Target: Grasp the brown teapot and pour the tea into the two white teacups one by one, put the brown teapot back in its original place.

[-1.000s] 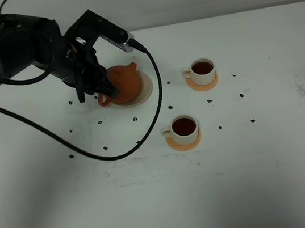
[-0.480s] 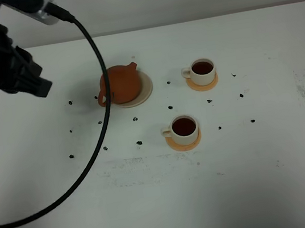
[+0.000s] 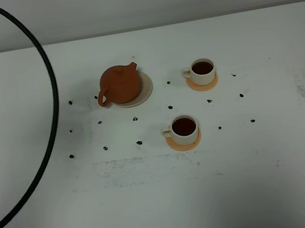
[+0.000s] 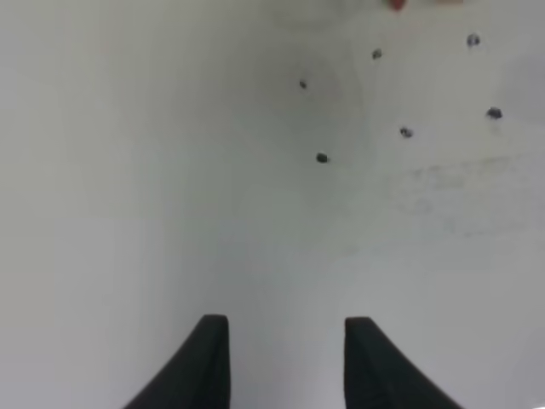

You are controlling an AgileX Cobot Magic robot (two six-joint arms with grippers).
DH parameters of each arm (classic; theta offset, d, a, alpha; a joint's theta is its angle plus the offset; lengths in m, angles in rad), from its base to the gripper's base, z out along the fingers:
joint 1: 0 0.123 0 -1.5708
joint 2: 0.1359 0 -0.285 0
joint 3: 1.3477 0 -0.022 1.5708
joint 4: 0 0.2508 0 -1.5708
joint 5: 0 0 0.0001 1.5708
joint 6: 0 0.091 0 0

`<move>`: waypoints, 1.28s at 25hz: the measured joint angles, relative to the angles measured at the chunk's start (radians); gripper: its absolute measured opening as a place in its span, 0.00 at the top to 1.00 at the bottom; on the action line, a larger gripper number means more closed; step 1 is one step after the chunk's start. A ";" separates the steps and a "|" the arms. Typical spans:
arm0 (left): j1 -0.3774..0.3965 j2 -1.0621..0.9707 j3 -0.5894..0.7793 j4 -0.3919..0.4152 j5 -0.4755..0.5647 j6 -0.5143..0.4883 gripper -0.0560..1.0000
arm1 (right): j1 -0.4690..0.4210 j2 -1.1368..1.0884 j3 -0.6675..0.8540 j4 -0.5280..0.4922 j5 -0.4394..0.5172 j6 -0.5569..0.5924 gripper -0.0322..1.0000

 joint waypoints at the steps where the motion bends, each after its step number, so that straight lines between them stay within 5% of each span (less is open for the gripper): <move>1: 0.014 -0.030 0.018 -0.001 0.000 -0.001 0.61 | 0.000 0.000 0.000 0.000 0.000 0.000 0.53; 13: 0.335 -0.539 0.561 -0.119 -0.013 0.004 0.61 | 0.000 0.000 0.000 0.000 0.000 0.000 0.53; 21: 0.350 -0.756 0.775 -0.081 -0.104 -0.001 0.61 | 0.000 0.000 0.000 0.000 0.000 0.000 0.53; 32: 0.350 -0.910 0.825 -0.060 -0.129 -0.004 0.61 | 0.000 0.000 0.000 0.000 0.000 0.000 0.53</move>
